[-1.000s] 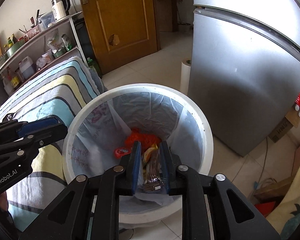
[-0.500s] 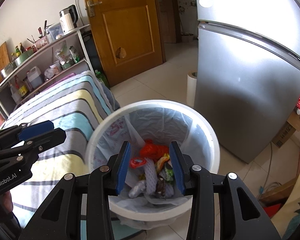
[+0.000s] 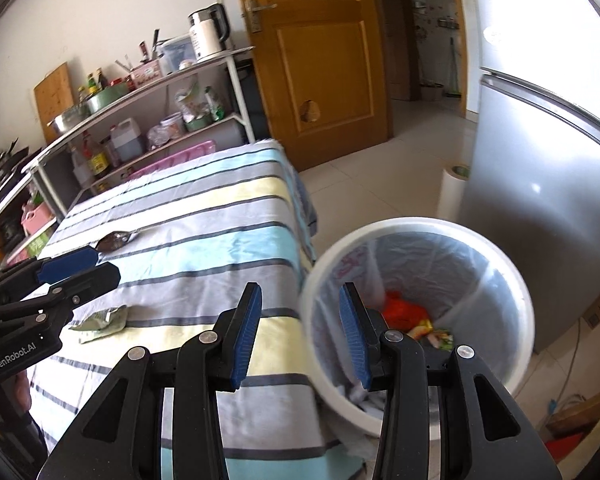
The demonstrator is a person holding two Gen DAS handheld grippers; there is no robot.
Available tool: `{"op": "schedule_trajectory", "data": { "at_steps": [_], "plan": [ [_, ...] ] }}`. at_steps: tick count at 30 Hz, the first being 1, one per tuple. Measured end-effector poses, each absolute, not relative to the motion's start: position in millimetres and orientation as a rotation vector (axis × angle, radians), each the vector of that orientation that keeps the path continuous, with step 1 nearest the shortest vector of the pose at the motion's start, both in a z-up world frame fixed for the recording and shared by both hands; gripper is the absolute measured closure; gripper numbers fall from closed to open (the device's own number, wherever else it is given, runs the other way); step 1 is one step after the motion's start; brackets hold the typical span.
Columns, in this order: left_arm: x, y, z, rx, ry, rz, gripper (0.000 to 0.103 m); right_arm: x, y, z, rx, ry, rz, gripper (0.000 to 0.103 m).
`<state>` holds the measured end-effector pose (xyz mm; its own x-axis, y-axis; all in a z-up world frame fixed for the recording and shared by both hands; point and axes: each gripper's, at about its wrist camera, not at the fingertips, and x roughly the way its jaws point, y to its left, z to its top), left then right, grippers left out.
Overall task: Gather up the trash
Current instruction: 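Move both tools back to the table toward the beige wrapper and brown wrapper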
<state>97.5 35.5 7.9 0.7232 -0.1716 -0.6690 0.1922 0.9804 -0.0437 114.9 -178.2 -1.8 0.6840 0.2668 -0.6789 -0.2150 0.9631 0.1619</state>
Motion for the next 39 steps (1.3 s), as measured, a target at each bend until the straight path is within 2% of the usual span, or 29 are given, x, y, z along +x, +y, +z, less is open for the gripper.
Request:
{"op": "schedule_trajectory", "data": {
  "at_steps": [4, 9, 21, 39],
  "plan": [
    [82.5, 58.9, -5.9, 0.093, 0.757, -0.176, 0.050, 115.6, -156.2, -3.5, 0.062, 0.774, 0.319, 0.061],
    [81.7, 79.9, -22.0, 0.075, 0.805, -0.162, 0.049, 118.2, -130.6, -6.7, 0.031, 0.786, 0.359, 0.061],
    [88.3, 77.6, -46.1, 0.150, 0.892, -0.199, 0.048, 131.5, -75.4, -2.8, -0.014, 0.798, 0.426, 0.061],
    [80.3, 176.5, -44.9, -0.040, 0.909, 0.074, 0.047, 155.8, 22.8, -12.1, -0.188, 0.867, 0.653, 0.061]
  ]
}}
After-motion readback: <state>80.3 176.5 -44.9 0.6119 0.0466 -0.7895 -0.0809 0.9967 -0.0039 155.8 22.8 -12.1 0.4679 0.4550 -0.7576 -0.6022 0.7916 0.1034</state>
